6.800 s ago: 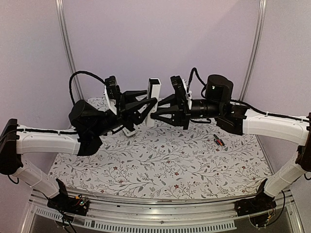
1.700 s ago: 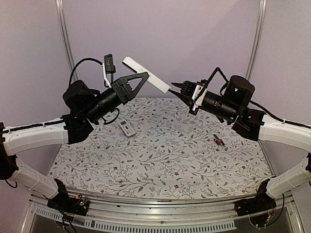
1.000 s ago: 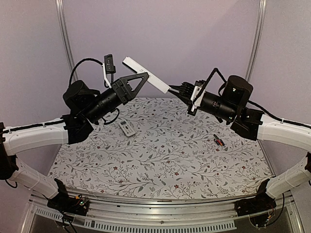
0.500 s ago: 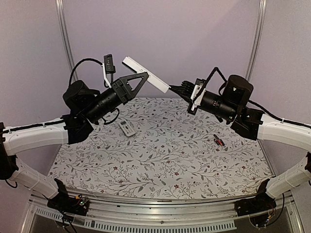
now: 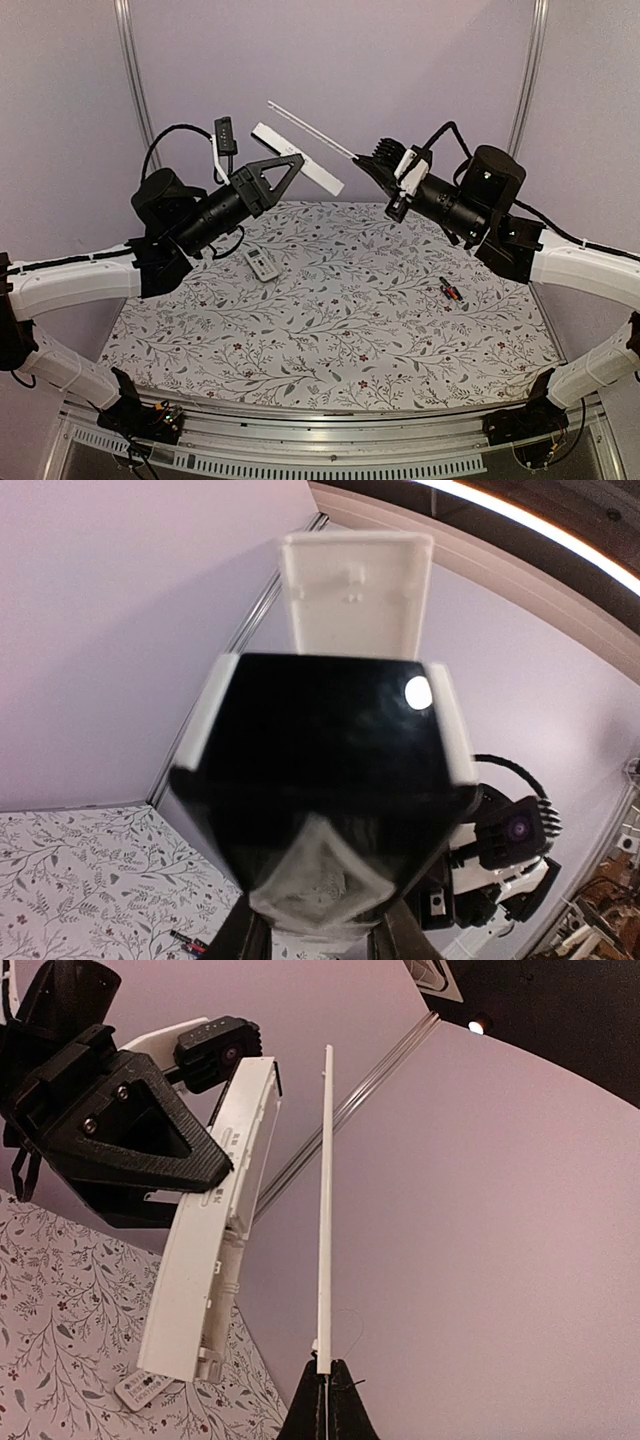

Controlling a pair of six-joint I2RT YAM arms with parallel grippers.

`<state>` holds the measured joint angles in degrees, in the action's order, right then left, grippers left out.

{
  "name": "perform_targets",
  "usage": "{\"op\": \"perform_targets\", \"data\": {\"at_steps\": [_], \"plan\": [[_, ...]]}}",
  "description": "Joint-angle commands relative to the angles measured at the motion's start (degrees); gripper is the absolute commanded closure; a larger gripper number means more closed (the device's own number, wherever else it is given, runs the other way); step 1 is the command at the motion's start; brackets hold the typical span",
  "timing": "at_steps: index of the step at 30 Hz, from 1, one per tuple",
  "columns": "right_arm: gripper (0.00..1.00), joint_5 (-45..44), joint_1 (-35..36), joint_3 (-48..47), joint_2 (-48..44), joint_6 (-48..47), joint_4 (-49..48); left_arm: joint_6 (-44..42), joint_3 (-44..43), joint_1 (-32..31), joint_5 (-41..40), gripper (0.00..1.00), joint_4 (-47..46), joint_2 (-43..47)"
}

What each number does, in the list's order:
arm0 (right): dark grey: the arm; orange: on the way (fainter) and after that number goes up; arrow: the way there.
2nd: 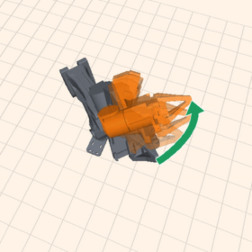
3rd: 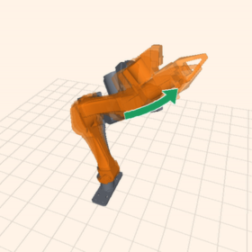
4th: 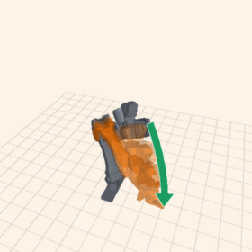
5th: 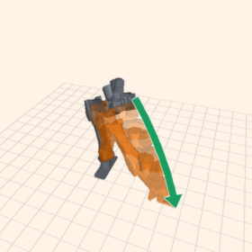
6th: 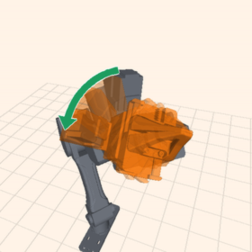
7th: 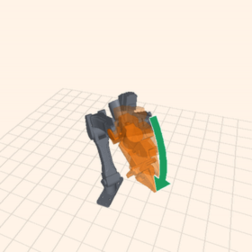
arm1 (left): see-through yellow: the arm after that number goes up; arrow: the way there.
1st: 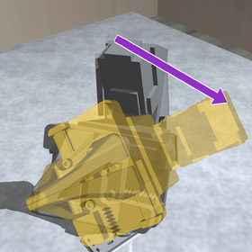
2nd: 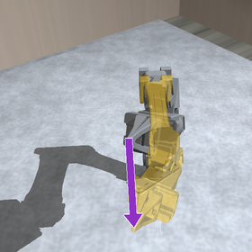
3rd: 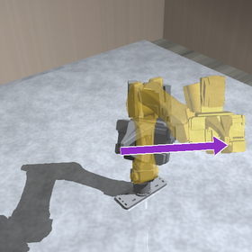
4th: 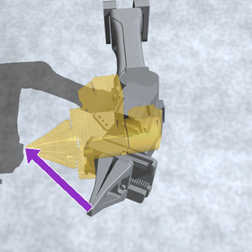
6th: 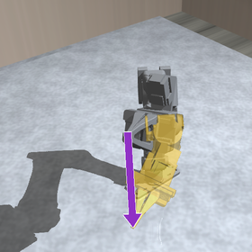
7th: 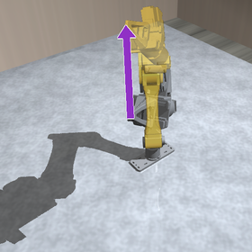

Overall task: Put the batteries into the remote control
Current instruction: Remove the battery cover from the remote control, then place the battery cover at the center of the board.

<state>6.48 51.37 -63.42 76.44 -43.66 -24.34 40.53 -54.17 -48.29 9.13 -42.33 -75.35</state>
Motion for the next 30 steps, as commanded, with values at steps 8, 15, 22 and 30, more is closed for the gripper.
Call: {"op": "perform_targets", "data": {"at_steps": [8,15,22,30], "plan": [[1.0,-12.38,-2.48,-6.65,2.17,10.4,4.32,-3.12,2.14,2.39,-1.48,1.0,1.35,2.62],[1.0,-9.78,-14.39,-10.11,6.48,39.23,27.21,-14.99,2.08,2.55,-5.77,1.0,6.64,7.75],[1.0,9.27,-23.03,-0.19,11.65,64.58,29.97,-18.78,4.26,2.55,-6.7,1.0,6.73,10.89],[1.0,15.85,-24.57,8.25,16.82,76.78,22.6,-19.15,5.63,2.58,-6.12,1.0,6.39,11.48]]}}
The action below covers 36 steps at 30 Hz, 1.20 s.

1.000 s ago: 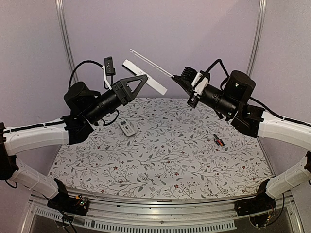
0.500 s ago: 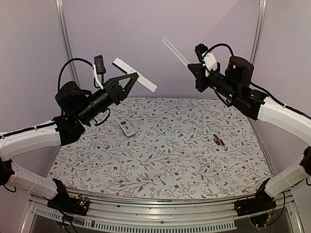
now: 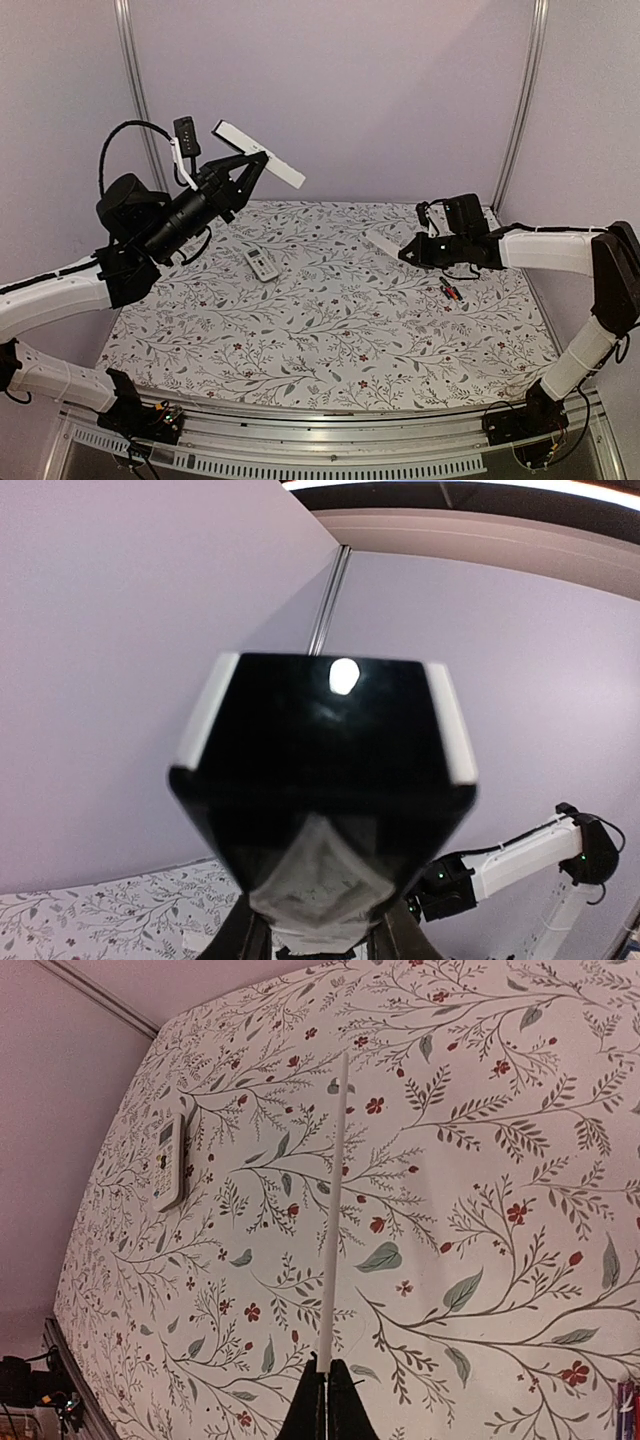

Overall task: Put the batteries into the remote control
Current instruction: Place the battery cover at the center of the board.

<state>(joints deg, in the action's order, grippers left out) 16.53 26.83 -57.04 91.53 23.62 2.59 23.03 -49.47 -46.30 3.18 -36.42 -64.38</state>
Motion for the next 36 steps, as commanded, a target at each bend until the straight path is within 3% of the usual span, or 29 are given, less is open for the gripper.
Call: {"op": "perform_targets", "data": {"at_steps": [1,17,24,32,36], "plan": [[1.0,6.1,-0.02,2.23,3.0,10.15,-4.39,-1.58,1.03,0.56,-0.12,1.0,0.34,0.49],[1.0,5.84,-1.33,7.98,7.78,16.8,-7.43,-2.18,0.79,0.6,1.33,1.0,-0.32,0.13],[0.78,4.83,-1.43,8.26,7.57,17.28,-6.57,-2.45,0.78,0.57,1.63,1.0,-0.58,0.09],[0.76,0.55,-1.43,6.33,4.23,14.53,-2.7,-3.0,1.08,0.59,2.06,1.0,-0.4,0.31],[0.71,1.9,0.89,2.08,-2.14,3.0,0.53,-5.27,1.44,0.5,3.82,1.0,-0.17,0.2]]}}
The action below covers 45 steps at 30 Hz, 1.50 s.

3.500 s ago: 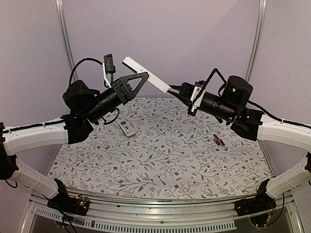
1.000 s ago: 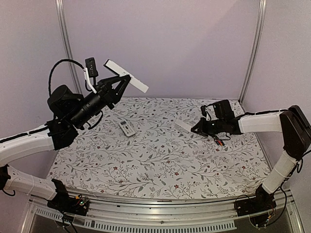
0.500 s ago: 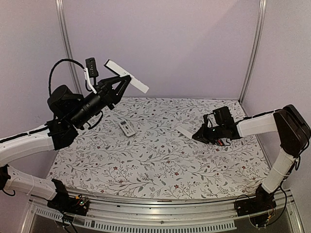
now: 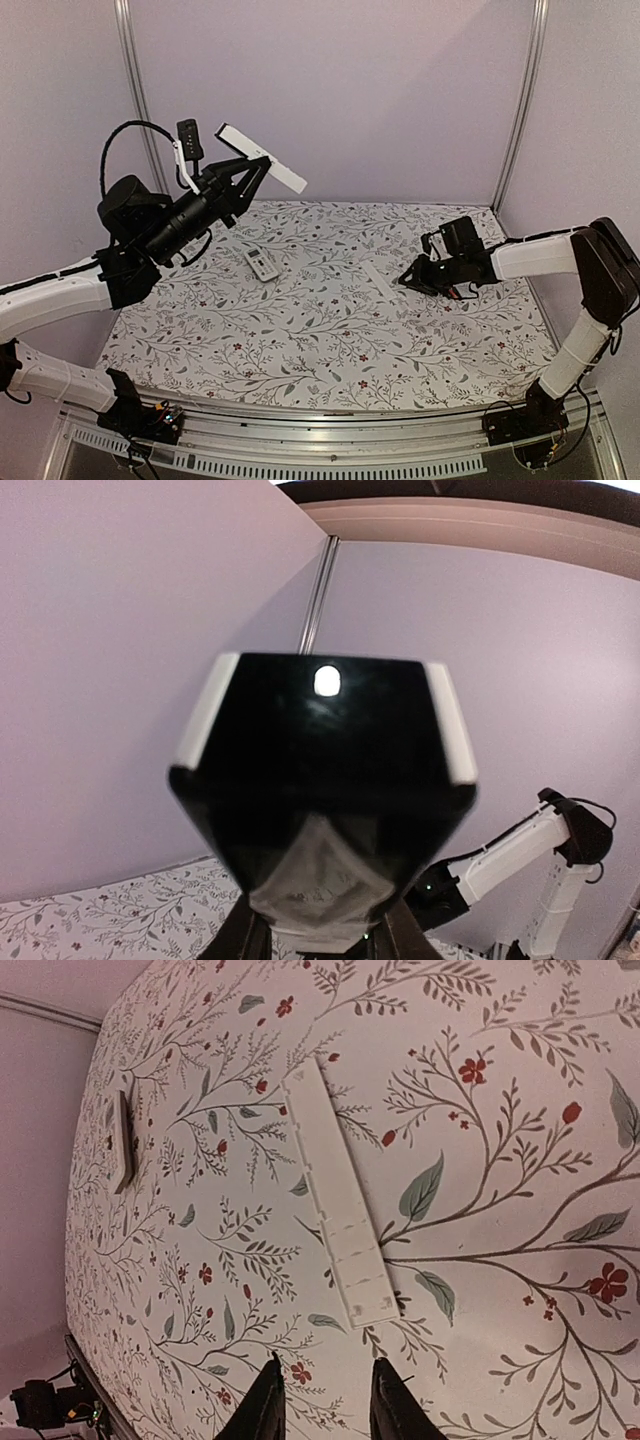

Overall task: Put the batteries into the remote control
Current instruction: Place the battery cover at the center of the board, then pass from the left arm to the right

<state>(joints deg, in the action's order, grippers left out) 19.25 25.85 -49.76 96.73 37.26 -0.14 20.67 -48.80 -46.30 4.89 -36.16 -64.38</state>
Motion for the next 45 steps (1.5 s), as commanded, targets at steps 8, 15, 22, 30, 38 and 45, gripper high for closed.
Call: {"op": "perform_targets", "data": {"at_steps": [8,15,22,30,38,45], "plan": [[0.06,17.8,10.68,-12.97,-23.01,-36.56,-4.16,-14.7,0.59,-4.22,16.8,1.0,2.12,0.39],[0.02,25.08,21.46,-13.64,-24.68,-47.47,-13.32,-16.12,1.28,-6.46,24.7,1.0,-0.75,-1.79],[0.09,22.9,26.43,-17.58,-20.67,-51.68,-10.01,-17.06,1.16,-6.98,26.59,1.0,-0.93,-3.13],[0.39,19.36,28.07,-21.55,-15.77,-52.82,-6.71,-16.97,1.06,-7.42,26.84,1.0,-1.19,-3.92],[0.58,17.81,28.47,-22.43,-14.49,-53.68,-4.77,-17.1,1.03,-7.41,26.05,1.0,-1.19,-4.3],[0.95,15.42,28.54,-22.79,-14.59,-54.15,-2.42,-17.18,1.07,-7.4,25.7,1.0,-0.21,-4.09]]}}
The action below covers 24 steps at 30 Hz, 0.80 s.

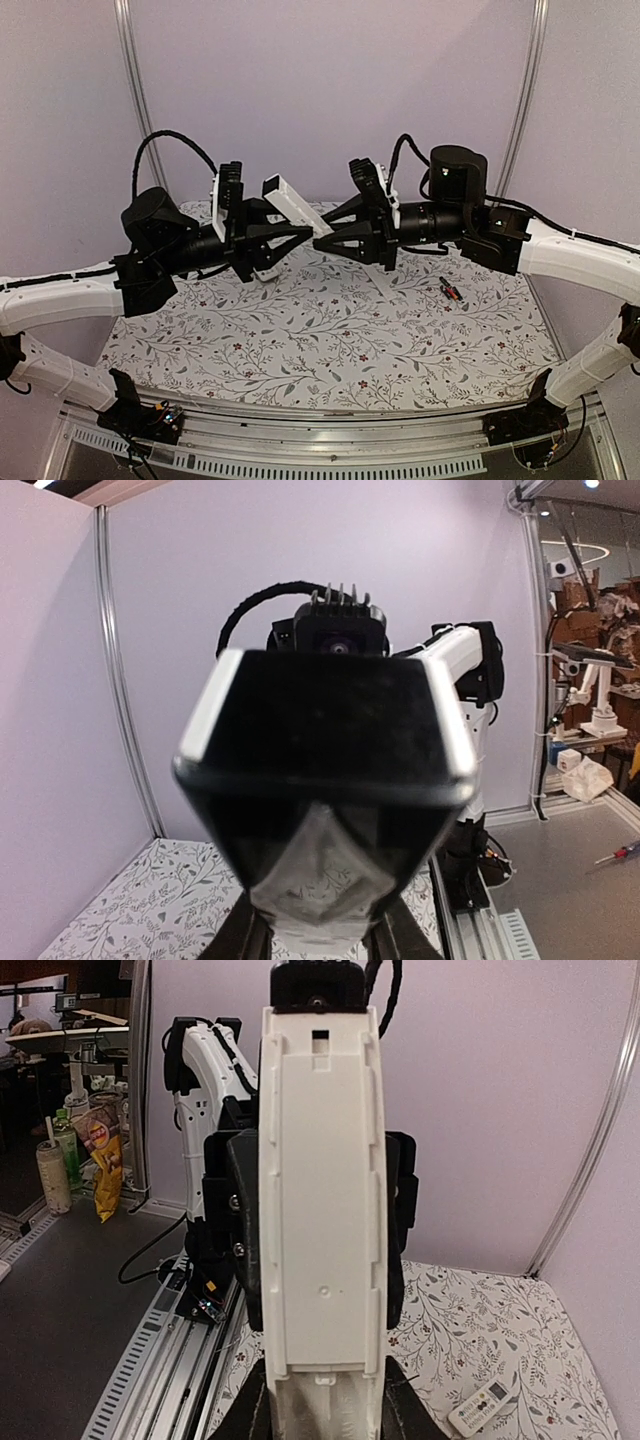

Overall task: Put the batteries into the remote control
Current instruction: Pass from the left arm to the right, then place the remote control without batteries at the center of the board.

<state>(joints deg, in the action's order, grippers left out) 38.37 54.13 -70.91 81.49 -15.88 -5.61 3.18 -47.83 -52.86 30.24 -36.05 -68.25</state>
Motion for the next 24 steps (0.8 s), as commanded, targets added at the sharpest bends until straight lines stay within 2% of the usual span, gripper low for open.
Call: {"op": "perform_targets", "data": {"at_steps": [1,2,3,4,5,6,8,13,17,24], "plan": [[1.0,-4.93,0.2,-1.82,0.67,-0.96,3.84,0.39,0.15,-0.84,0.18,1.0,-0.13,-0.14],[1.0,-6.19,0.2,-2.04,0.61,-0.98,5.09,0.55,0.15,-0.84,-0.57,0.93,0.17,-0.04],[1.0,-7.31,0.2,-2.25,0.6,-1.19,6.48,0.78,0.07,-0.85,-1.37,0.69,0.77,0.02],[1.0,-10.39,0.18,-2.39,0.6,-2.41,10.1,0.98,-0.36,-0.63,-3.8,0.29,2.73,0.86],[1.0,-12.22,0.04,-2.32,0.6,-3.0,11.83,1.26,-0.41,-0.35,-5.01,0.16,3.49,1.53],[1.0,-14.62,-0.21,-2.24,0.6,-3.82,14.39,1.53,-0.3,0.06,-6.22,0.11,4.14,2.52],[1.0,-17.67,-1.14,-1.68,1.13,-4.68,18.29,2.22,0.26,1.25,-9.29,0.07,5.03,4.82],[1.0,-25.25,-2.09,2.19,4.45,-7.24,26.09,3.25,1.93,4.52,-21.17,0.07,8.84,10.3],[1.0,-25.37,-2.1,3.46,9.86,-9.07,30.08,5.51,2.6,6.22,-32.0,0.09,13.35,11.24],[1.0,-26.94,-0.85,3.84,20.75,-15.33,32.41,8.89,5.85,7.32,-37.99,0.1,13.99,11.73]]}}
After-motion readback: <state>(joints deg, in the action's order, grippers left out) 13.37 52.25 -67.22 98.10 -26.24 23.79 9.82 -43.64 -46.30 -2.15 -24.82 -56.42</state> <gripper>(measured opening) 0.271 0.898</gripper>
